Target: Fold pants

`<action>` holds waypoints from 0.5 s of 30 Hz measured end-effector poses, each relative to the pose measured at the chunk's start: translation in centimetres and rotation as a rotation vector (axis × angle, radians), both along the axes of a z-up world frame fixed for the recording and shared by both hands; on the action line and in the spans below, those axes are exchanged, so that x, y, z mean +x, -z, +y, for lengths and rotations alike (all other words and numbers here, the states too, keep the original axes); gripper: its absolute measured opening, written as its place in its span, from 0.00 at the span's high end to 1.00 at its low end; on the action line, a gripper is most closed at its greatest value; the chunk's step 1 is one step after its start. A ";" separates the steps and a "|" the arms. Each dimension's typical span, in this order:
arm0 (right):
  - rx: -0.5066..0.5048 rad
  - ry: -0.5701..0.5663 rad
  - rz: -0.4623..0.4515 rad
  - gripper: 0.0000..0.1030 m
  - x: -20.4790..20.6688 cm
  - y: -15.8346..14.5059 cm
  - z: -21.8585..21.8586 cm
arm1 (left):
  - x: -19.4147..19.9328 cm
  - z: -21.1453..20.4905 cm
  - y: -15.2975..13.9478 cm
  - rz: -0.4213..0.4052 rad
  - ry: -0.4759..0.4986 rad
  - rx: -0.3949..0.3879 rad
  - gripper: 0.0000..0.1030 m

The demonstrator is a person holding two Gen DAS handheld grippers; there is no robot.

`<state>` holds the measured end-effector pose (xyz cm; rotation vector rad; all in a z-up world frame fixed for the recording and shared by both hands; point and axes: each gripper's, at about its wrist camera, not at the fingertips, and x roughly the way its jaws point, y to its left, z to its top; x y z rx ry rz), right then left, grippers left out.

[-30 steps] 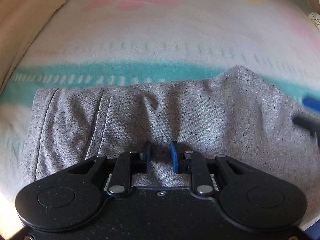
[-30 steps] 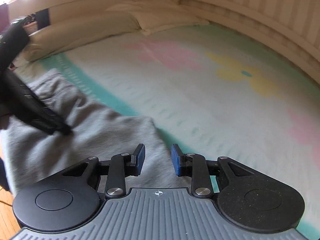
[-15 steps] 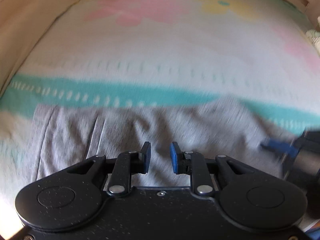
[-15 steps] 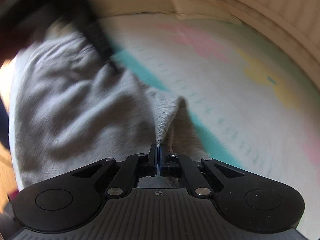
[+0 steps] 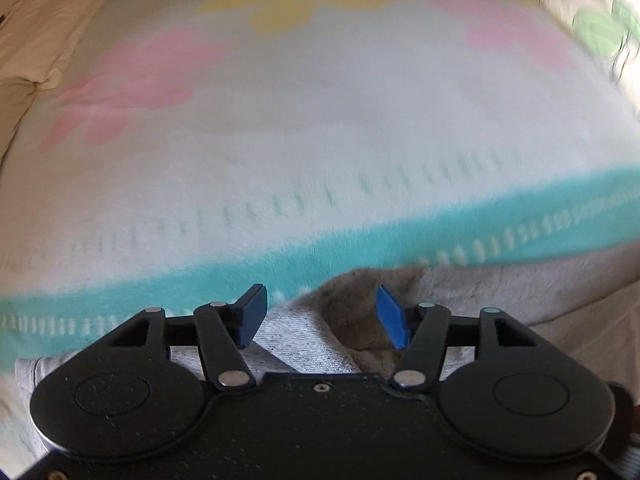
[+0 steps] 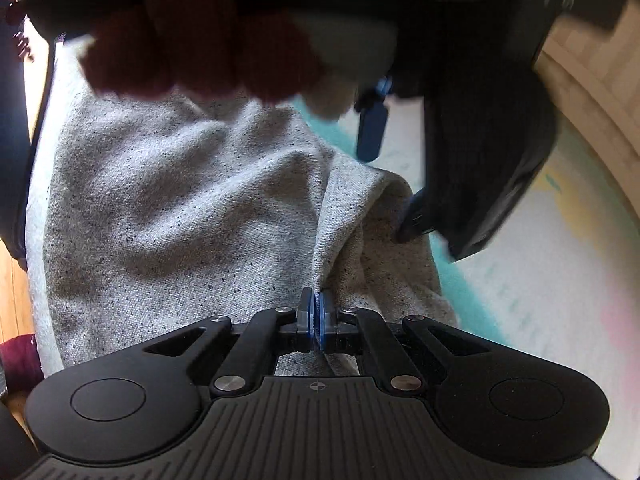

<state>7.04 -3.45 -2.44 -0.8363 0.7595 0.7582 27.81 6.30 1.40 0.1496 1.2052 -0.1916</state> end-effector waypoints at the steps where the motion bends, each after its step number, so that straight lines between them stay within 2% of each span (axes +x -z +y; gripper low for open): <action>1: 0.001 -0.001 0.000 0.98 -0.3 0.1 0.0 | 0.1 -0.4 0.6 0.010 0.005 0.028 0.38; 3: -0.001 -0.005 -0.013 0.97 -0.5 0.1 0.0 | 0.1 -0.6 1.9 0.036 0.001 0.083 0.46; 4: 0.000 -0.007 -0.033 0.97 -0.7 0.0 0.0 | 0.2 -0.5 2.3 0.041 -0.014 0.098 0.84; 5: 0.003 -0.007 -0.047 0.97 -0.7 -0.2 0.0 | 0.3 0.0 2.5 0.031 -0.040 0.110 0.87; 6: 0.009 -0.001 -0.054 0.97 -0.6 -0.5 0.0 | 0.6 1.0 2.4 0.010 -0.077 0.070 0.87; 8: 0.025 0.018 -0.062 0.98 -0.3 -0.8 0.0 | 1.9 2.7 2.6 0.045 -0.167 -0.024 0.87; 9: 0.025 0.024 -0.061 0.98 -0.1 -0.8 0.0 | 2.3 3.1 2.7 0.056 -0.178 -0.036 0.87; 12: 0.027 0.052 -0.111 0.97 0.0 -1.0 0.0 | 2.7 2.7 3.2 0.052 -0.168 -0.013 0.87; 15: 0.052 0.079 -0.219 0.95 -1.0 -1.6 -0.1 | 3.0 2.6 3.3 0.062 -0.173 -0.012 0.87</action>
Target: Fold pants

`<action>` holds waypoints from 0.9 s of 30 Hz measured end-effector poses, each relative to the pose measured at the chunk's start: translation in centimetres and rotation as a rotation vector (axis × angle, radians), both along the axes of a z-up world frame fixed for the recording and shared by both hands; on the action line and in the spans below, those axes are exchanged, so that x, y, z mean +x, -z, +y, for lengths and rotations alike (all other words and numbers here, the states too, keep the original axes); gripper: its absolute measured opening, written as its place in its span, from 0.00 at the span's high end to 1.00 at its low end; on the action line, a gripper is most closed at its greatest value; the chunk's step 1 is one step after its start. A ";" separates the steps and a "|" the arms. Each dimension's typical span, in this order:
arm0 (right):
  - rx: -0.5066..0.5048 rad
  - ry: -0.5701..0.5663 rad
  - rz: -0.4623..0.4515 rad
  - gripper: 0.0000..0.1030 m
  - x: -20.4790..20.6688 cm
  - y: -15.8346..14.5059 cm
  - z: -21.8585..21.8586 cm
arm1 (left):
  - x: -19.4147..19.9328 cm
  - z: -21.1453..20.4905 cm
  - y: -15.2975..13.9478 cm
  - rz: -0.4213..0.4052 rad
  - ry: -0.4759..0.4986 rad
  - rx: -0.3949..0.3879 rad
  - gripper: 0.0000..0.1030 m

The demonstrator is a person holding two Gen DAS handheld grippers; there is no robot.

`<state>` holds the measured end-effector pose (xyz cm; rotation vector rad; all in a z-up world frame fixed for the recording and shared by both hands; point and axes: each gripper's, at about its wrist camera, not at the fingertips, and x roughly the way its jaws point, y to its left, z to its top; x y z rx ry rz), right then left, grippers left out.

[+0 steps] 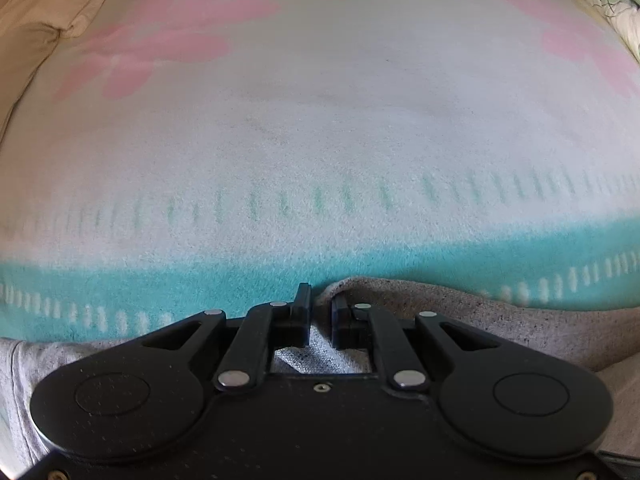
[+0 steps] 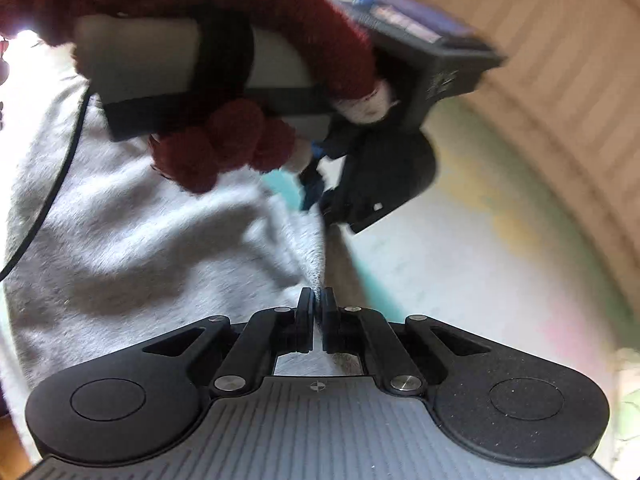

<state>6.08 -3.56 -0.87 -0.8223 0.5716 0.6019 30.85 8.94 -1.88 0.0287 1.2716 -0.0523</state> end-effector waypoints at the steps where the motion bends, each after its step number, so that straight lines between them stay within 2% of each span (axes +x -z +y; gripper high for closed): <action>1: 0.020 0.001 -0.011 0.95 -0.3 -0.2 -0.1 | 0.3 0.3 -0.1 0.007 -0.014 -0.018 0.87; 5: 0.076 -0.008 -0.011 0.95 -1.1 -0.4 -0.3 | 0.9 1.7 -0.3 0.054 -0.112 -0.110 0.83; 7: 0.072 -0.021 -0.008 0.95 -1.2 -0.4 -0.1 | 1.2 2.0 -0.3 0.060 -0.126 -0.121 0.82; 9: 0.055 -0.011 0.032 0.95 -0.9 -0.3 0.4 | 1.7 1.8 -0.3 0.047 -0.135 -0.125 0.80; 11: 0.060 0.023 0.085 0.95 0.2 0.2 0.2 | 1.6 1.8 -0.9 -0.001 -0.157 -0.121 0.74; 13: 0.066 0.081 0.141 0.95 1.7 0.7 -0.3 | 1.7 1.8 -2.1 -0.072 -0.179 -0.075 0.75; 15: 0.066 0.170 0.189 0.95 3.6 1.4 -1.0 | 1.3 1.9 -3.4 -0.121 -0.182 -0.069 0.75; 17: 0.085 0.274 0.236 0.95 5.7 2.0 -2.3 | 0.3 1.6 -4.4 -0.154 -0.156 -0.083 0.75; 19: 0.146 0.346 0.254 0.95 7.0 2.1 -4.0 | -1.2 0.9 -4.8 -0.172 -0.106 -0.084 0.71; 23: 0.207 0.440 0.263 0.95 8.8 1.5 -5.7 | -4.0 -0.9 -4.2 -0.146 -0.027 -0.091 0.71; 27: 0.364 0.537 0.354 0.95 10.0 -0.1 -8.6 | -5.5 -2.4 -3.6 -0.128 0.058 -0.103 0.71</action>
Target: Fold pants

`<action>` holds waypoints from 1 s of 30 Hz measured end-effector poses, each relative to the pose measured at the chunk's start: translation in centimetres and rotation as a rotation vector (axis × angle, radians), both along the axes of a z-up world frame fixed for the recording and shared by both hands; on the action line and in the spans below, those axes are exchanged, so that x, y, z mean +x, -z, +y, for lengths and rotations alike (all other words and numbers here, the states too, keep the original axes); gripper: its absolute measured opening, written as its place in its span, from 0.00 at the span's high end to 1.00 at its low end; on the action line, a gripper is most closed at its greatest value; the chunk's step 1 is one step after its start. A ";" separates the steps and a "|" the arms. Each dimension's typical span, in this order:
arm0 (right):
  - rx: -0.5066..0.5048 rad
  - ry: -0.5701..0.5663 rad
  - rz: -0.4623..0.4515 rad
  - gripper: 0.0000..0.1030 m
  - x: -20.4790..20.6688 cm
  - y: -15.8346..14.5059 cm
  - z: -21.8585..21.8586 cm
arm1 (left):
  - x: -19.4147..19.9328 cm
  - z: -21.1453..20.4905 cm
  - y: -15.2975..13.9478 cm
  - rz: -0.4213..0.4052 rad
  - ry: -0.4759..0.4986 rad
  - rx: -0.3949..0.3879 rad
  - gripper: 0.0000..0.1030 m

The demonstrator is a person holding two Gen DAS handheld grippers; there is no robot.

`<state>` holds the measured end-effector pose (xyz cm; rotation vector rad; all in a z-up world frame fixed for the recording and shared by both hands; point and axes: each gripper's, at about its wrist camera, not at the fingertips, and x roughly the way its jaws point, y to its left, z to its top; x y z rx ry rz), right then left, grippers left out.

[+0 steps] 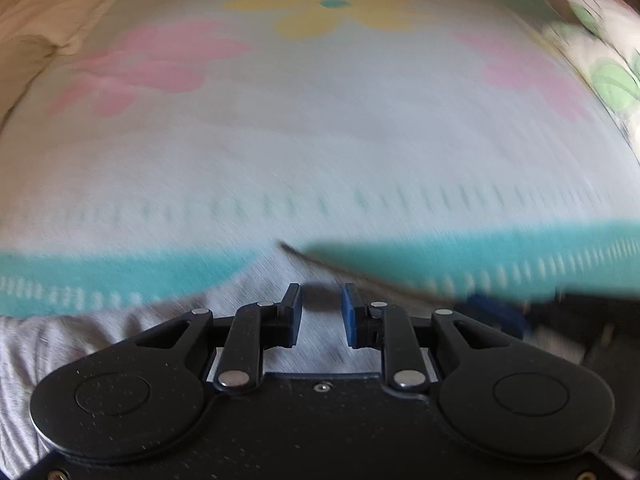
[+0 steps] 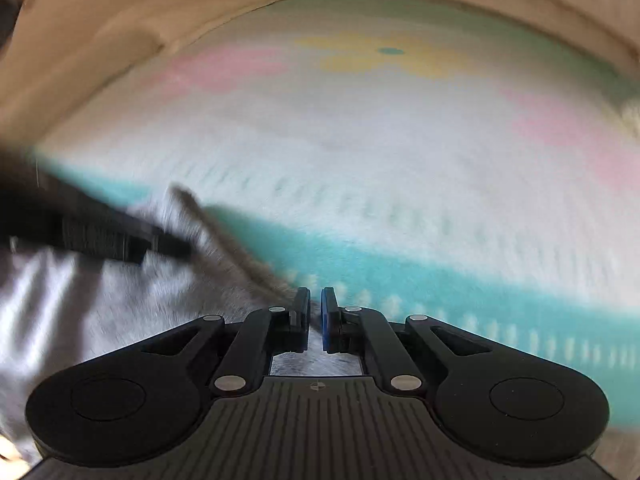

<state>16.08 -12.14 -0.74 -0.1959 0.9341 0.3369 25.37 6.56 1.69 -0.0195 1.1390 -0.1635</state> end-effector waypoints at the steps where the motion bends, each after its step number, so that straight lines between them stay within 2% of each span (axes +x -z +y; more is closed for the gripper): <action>1: 0.018 0.019 0.013 0.95 0.3 -0.3 -0.8 | -0.2 -0.2 0.4 0.008 0.028 0.006 0.70; 3: 0.033 0.053 0.025 0.94 0.3 -1.0 -2.5 | -0.4 -0.8 1.0 0.019 0.039 0.048 0.67; 5: 0.048 0.071 0.044 0.94 -0.3 -1.2 -4.3 | 0.2 -0.2 1.7 0.025 0.008 0.090 0.66; 9: 0.026 0.049 0.077 0.94 -1.5 -1.1 -5.6 | 1.5 1.2 1.5 0.025 -0.053 0.053 0.65; 12: -0.055 0.044 0.056 0.94 -1.9 0.0 -5.9 | 1.8 0.9 1.4 0.019 -0.054 0.075 0.65; 15: -0.043 0.092 0.008 0.94 -1.7 0.0 -7.3 | 1.7 -0.3 1.5 -0.004 -0.024 0.120 0.65; 17: -0.057 0.119 -0.017 0.93 -2.0 -0.9 -8.4 | 1.5 -0.7 1.2 -0.007 -0.033 0.118 0.66; 20: -0.015 0.166 -0.016 0.91 -2.7 -3.0 -10.8 | 0.7 -1.0 0.0 -0.025 -0.049 0.097 0.67; 24: -0.042 0.210 0.054 0.89 -3.8 -4.6 -13.7 | -2.9 -3.4 -1.8 -0.069 0.045 0.037 0.67; 27: -0.122 0.229 0.102 0.89 -4.8 -4.6 -15.9 | -5.8 -6.0 -2.2 -0.037 0.141 -0.039 0.67; 30: -0.153 0.324 0.197 0.89 -4.7 -3.5 -19.8 | -7.8 -8.5 -1.9 -0.011 0.246 -0.060 0.66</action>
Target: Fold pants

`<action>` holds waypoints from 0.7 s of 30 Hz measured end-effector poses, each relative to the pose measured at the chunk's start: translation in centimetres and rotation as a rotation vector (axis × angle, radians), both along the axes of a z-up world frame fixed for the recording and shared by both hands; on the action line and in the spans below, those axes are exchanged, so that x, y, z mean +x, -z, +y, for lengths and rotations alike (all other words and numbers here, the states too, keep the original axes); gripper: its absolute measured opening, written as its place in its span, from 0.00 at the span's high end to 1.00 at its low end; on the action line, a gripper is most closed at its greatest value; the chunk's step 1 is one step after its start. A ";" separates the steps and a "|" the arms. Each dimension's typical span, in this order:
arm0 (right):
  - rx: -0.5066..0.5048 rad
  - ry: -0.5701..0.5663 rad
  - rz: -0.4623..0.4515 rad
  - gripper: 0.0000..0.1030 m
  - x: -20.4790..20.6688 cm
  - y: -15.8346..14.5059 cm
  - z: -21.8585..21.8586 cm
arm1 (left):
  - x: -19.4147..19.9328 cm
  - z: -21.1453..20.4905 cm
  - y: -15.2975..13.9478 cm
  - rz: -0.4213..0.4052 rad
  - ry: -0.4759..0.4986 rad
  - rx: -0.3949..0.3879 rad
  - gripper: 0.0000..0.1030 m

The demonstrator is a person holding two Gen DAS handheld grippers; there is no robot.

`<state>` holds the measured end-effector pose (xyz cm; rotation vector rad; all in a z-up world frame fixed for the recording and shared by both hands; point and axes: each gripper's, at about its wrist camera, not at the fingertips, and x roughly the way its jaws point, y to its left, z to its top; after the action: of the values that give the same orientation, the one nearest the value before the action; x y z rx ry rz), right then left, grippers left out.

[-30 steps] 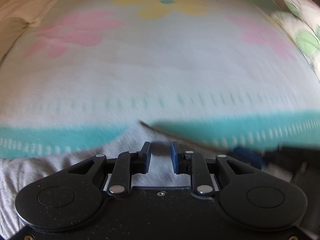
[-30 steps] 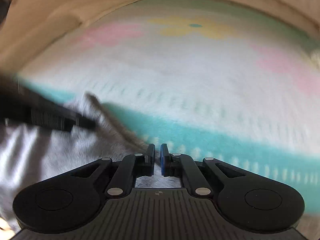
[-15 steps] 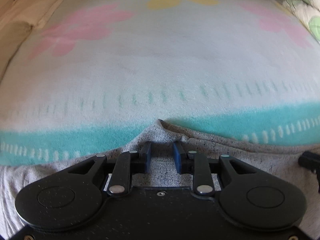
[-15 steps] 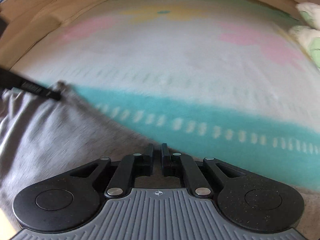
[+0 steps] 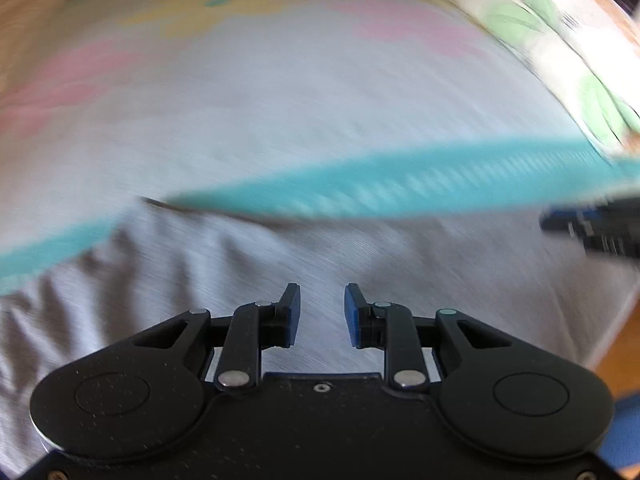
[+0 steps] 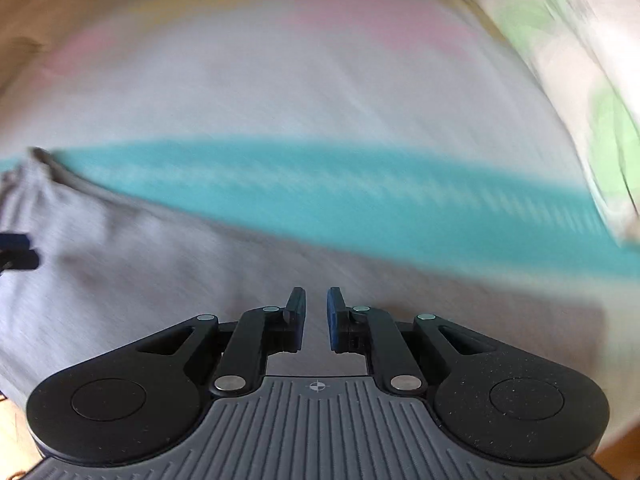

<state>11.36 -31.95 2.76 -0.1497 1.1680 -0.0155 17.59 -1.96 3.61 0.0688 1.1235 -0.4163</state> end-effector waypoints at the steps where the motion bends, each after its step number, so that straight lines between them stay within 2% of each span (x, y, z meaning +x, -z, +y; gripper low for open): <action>1: -0.014 0.044 0.016 0.89 -0.7 0.1 -2.0 | -0.7 -0.9 0.3 0.003 0.027 0.011 0.66; 3: -0.078 0.153 0.037 0.89 -1.2 0.9 -5.6 | -1.7 -1.7 1.5 0.021 0.063 0.037 0.66; 4: -0.086 0.195 0.034 0.89 -1.5 1.1 -7.4 | -1.8 -1.6 1.8 0.034 0.067 0.047 0.66; 5: -0.051 0.231 0.004 0.88 -2.0 0.8 -9.0 | -2.1 -1.9 2.4 0.043 0.068 0.062 0.65; 6: -0.019 0.284 -0.019 0.88 -2.4 0.4 -10.5 | -2.4 -2.1 2.8 0.014 0.074 0.072 0.63; 7: -0.046 0.340 -0.033 0.87 -2.8 0.1 -11.4 | -2.6 -2.3 2.8 -0.024 0.087 0.092 0.60; 8: -0.100 0.371 -0.043 0.87 -3.2 -0.1 -12.0 | -2.8 -2.7 2.9 -0.047 0.100 0.116 0.60; 9: -0.113 0.381 -0.060 0.85 -3.6 -0.3 -12.6 | -2.9 -2.9 3.1 -0.054 0.101 0.122 0.60; 11: 0.025 0.434 -0.135 0.83 -5.1 -1.6 -14.6 | -2.4 -2.6 3.7 -0.041 0.078 0.109 0.58; 13: 0.160 0.544 -0.231 0.74 -7.1 -3.6 -17.6 | -1.8 -2.4 4.2 -0.021 0.058 0.100 0.58; 14: 0.196 0.589 -0.281 0.70 -8.1 -4.2 -18.8 | -1.6 -2.3 4.2 -0.009 0.048 0.095 0.58; 16: 0.210 0.656 -0.350 0.56 -10.1 -5.3 -21.0 | -1.3 -2.1 4.0 0.008 0.031 0.083 0.58; 21: 0.259 0.687 -0.318 0.51 -13.0 -3.6 -23.9 | -0.8 -2.2 4.4 -0.001 0.030 0.092 0.56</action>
<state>-1.64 -55.84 6.39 0.4728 0.8468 -0.4755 16.75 -4.15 -0.82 0.1670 1.1416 -0.3911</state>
